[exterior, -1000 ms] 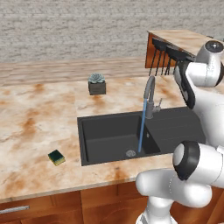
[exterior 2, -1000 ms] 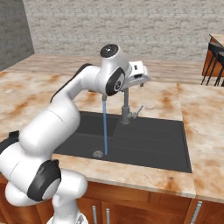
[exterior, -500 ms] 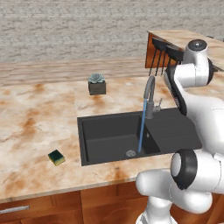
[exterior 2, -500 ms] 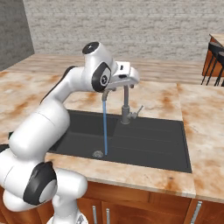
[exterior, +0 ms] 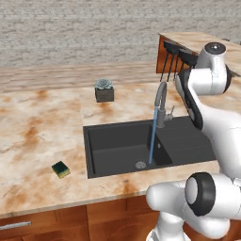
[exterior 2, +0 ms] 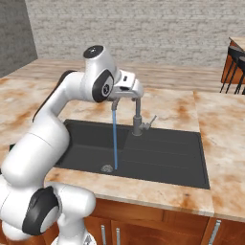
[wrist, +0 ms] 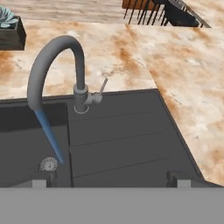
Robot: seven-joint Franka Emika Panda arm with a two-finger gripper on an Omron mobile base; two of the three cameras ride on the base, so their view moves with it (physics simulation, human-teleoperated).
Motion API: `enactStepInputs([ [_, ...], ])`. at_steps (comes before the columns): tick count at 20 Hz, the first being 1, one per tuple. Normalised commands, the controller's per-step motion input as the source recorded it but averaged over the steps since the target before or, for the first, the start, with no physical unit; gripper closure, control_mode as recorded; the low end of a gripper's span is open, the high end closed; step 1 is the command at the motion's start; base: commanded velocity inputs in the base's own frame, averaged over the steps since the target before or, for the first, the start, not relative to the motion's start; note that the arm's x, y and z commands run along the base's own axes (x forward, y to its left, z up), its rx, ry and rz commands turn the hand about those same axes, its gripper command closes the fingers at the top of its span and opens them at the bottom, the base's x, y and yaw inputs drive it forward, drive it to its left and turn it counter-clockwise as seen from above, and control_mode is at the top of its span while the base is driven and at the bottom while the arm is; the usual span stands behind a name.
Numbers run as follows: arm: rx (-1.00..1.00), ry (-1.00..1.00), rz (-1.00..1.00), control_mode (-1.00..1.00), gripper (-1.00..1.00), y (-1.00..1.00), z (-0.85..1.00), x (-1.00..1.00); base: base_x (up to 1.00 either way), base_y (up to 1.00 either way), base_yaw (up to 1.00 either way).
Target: Soak the sponge with water for a few seconds and then drop it inside the sink.
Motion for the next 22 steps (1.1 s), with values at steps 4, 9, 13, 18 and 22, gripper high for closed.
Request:
enactStepInputs([
  [4,0.19,-0.07,0.12,-1.00,-1.00,0.30,0.00,-0.28,0.00,0.00,0.00],
  [9,0.04,0.00,0.23,-1.00,-1.00,0.43,0.00,-0.17,0.00,0.00,0.00],
  [13,-0.01,0.00,0.21,-1.00,-1.00,0.51,0.02,-0.20,0.00,0.00,0.00],
  [18,-0.10,-0.03,0.14,-1.00,-1.00,0.46,0.16,-0.46,0.00,0.00,0.00],
  [22,-0.11,0.00,0.10,-1.00,-1.00,0.59,0.00,-0.35,0.00,0.00,0.00],
])
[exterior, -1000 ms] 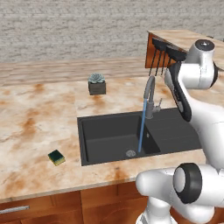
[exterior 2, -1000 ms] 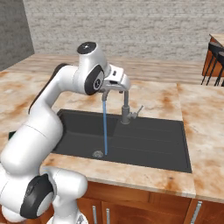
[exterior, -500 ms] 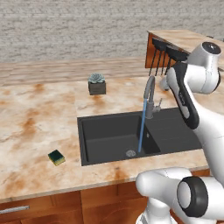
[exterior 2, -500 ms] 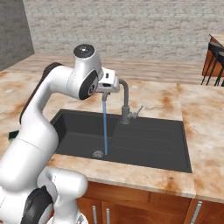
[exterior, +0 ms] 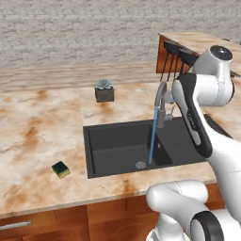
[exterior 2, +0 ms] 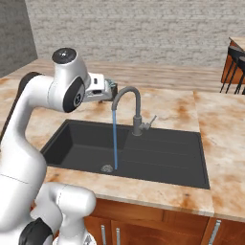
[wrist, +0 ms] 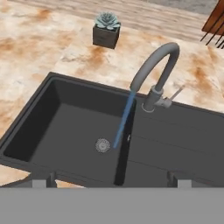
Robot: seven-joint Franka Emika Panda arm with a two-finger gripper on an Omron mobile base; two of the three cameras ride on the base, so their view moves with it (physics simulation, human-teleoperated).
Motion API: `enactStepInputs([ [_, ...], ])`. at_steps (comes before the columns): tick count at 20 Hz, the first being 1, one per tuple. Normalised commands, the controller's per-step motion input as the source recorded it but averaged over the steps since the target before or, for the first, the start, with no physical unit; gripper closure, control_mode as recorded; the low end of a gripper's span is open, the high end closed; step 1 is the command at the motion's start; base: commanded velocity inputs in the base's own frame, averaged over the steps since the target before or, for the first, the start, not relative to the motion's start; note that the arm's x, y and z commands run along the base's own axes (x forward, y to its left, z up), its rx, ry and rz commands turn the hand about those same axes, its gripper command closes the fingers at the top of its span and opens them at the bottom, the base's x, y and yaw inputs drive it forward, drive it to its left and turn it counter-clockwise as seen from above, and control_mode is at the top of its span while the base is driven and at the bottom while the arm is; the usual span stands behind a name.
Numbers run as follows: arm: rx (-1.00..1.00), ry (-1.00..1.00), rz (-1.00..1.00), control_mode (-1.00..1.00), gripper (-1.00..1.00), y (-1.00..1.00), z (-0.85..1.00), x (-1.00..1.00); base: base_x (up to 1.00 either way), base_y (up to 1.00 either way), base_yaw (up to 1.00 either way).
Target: Soak the sponge with water for a few seconds and then drop it inside the sink.
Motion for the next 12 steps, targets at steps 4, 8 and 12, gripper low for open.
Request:
enactStepInputs([
  [4,-0.07,0.07,0.11,-1.00,-1.00,0.56,0.00,-0.14,0.00,0.00,0.00],
  [8,-0.01,0.10,0.10,-1.00,-1.00,0.51,0.00,-0.11,0.00,0.00,0.00],
  [12,0.00,0.14,0.08,-1.00,-1.00,0.43,0.00,-0.10,0.00,0.00,0.00],
])
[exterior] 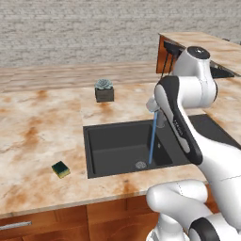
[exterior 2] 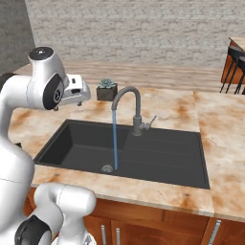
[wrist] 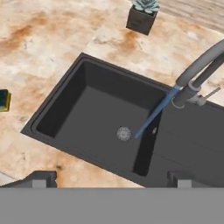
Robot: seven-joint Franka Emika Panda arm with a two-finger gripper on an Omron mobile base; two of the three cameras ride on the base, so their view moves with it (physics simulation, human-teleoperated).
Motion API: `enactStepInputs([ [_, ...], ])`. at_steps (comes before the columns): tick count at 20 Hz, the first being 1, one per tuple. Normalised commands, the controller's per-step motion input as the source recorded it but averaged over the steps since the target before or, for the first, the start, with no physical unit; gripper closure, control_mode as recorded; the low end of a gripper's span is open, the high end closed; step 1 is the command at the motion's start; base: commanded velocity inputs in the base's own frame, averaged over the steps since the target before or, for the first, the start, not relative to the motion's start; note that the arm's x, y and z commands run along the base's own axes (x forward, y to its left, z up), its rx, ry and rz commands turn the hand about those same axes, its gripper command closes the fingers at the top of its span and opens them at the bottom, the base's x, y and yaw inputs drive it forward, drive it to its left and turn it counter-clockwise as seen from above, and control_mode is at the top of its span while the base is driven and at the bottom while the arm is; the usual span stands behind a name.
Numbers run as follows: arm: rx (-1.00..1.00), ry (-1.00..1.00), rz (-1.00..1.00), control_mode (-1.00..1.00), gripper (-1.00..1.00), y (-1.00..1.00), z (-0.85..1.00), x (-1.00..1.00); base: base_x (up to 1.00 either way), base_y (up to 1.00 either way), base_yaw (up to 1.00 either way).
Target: Soak the sponge with water for a few seconds and then drop it inside the sink.
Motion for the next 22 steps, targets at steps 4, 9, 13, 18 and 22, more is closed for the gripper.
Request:
enactStepInputs([
  [4,0.00,0.25,0.02,-1.00,-1.00,0.43,0.00,-0.01,0.00,0.00,0.00],
  [9,0.00,0.32,0.00,-1.00,-1.00,0.33,-0.05,0.00,0.00,0.00,0.00],
  [13,0.00,0.23,0.00,-1.00,-1.00,0.13,-0.28,0.00,0.00,0.00,0.00],
  [18,0.00,-0.01,0.00,-1.00,-1.00,0.07,-0.62,0.00,0.00,0.00,0.00],
  [22,0.00,-0.17,0.00,-1.00,-1.00,0.24,-0.61,0.00,0.00,0.00,0.00],
])
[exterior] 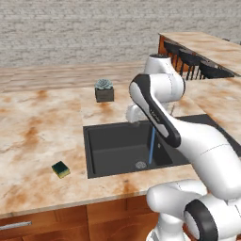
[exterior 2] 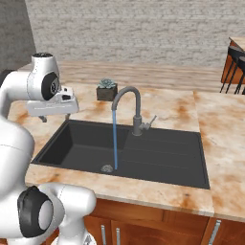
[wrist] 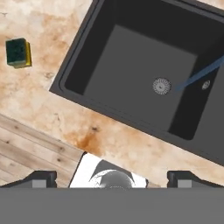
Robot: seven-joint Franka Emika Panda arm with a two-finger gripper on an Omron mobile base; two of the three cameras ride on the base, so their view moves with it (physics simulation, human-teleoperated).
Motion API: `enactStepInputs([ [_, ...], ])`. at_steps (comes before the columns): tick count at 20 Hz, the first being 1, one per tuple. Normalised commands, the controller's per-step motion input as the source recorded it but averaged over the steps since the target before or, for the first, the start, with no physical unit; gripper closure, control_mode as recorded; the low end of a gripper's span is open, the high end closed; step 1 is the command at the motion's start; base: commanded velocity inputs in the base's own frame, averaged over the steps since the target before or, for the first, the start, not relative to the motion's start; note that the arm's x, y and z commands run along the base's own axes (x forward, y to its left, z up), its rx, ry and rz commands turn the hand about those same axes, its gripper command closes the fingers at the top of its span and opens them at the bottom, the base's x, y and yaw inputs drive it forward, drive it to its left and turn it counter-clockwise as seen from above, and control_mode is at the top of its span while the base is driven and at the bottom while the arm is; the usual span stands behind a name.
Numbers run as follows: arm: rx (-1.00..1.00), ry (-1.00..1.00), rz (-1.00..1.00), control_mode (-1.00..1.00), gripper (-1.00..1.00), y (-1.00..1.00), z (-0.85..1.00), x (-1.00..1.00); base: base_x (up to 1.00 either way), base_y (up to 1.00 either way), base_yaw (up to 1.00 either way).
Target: Soak the sponge with water for a few seconds and then drop it inside the sink.
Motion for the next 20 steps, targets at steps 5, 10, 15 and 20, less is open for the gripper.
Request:
enactStepInputs([
  [5,0.00,-0.24,0.00,-1.00,-1.00,0.33,-0.45,0.00,0.00,0.00,0.00],
  [10,0.02,-0.17,0.01,-1.00,-1.00,0.41,-0.12,0.00,0.00,0.00,0.00],
  [15,0.02,-0.05,0.04,-1.00,-1.00,0.45,0.00,0.00,0.00,0.00,0.00],
  [20,0.00,0.00,0.05,-1.00,-1.00,0.40,0.00,0.00,0.00,0.00,0.00],
])
